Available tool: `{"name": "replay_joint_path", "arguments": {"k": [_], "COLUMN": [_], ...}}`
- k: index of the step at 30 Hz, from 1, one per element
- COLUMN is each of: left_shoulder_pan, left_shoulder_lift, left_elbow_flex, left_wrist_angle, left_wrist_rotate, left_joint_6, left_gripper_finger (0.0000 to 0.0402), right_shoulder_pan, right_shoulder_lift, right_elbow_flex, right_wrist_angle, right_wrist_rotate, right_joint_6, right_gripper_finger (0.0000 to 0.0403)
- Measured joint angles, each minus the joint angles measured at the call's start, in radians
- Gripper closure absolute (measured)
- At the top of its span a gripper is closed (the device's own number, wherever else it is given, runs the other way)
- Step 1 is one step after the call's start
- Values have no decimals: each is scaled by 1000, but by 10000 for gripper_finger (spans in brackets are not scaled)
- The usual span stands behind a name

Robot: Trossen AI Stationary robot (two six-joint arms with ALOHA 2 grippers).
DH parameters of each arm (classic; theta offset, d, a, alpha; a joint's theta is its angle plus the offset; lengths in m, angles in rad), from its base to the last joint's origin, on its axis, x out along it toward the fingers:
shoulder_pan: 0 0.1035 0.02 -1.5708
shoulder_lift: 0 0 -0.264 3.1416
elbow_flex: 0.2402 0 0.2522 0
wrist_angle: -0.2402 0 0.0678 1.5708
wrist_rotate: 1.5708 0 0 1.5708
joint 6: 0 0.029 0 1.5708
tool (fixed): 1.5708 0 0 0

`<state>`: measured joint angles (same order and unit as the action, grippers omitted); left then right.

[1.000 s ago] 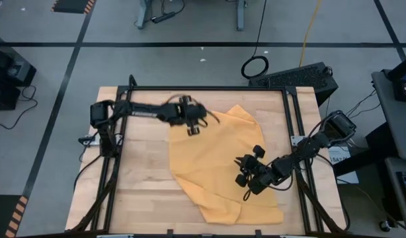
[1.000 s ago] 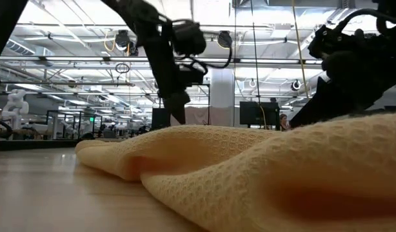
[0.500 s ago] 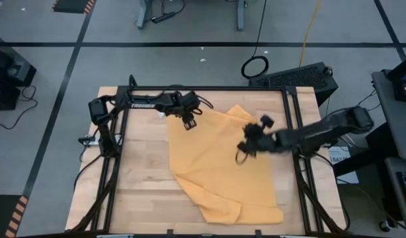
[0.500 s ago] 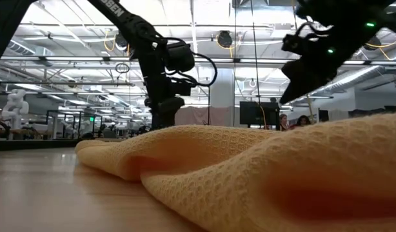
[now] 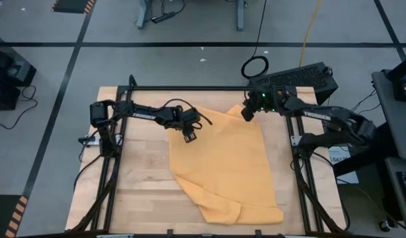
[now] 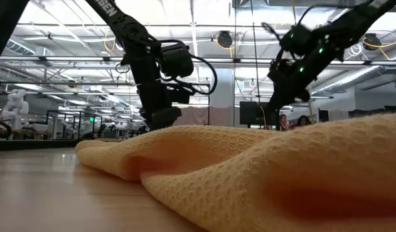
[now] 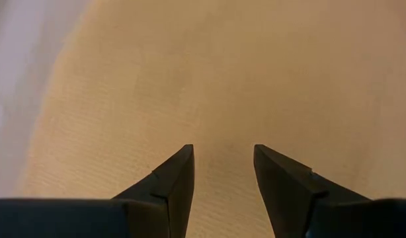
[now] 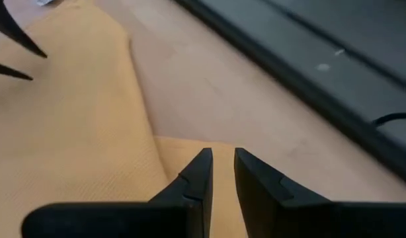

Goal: Roll towel
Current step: Fold the yellow towel

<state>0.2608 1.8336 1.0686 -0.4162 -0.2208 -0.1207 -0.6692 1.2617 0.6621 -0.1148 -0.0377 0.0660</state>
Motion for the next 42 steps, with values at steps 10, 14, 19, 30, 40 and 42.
{"name": "replay_joint_path", "arguments": {"k": [10,14,19,30,40,42], "left_shoulder_pan": [-47,-58,-74,-113,-80,-51], "left_shoulder_lift": [0,0,0,-15,-32,-29], "left_elbow_flex": [-41,-41,-41,-20,-42,-62], "left_wrist_angle": [27,42,41,-26,-278,-288], "left_wrist_rotate": [-94,-103,-103,-108,-400,-373], "left_joint_6": [-32,-41,-56,-29,-142,-136], "left_gripper_finger": [240,240,240,240,240,240], "right_shoulder_pan": [-52,-52,-52,-71,-104,-104], "right_shoulder_lift": [295,374,447,527,537,537], "right_elbow_flex": [97,155,205,265,349,360], "right_wrist_angle": [29,12,-60,-98,-149,-171], "right_wrist_rotate": [-99,-95,-85,14,38,50], "right_joint_6": [-11,-17,-33,-78,-107,-114], "right_gripper_finger": [349,349,349,349,349,349]}}
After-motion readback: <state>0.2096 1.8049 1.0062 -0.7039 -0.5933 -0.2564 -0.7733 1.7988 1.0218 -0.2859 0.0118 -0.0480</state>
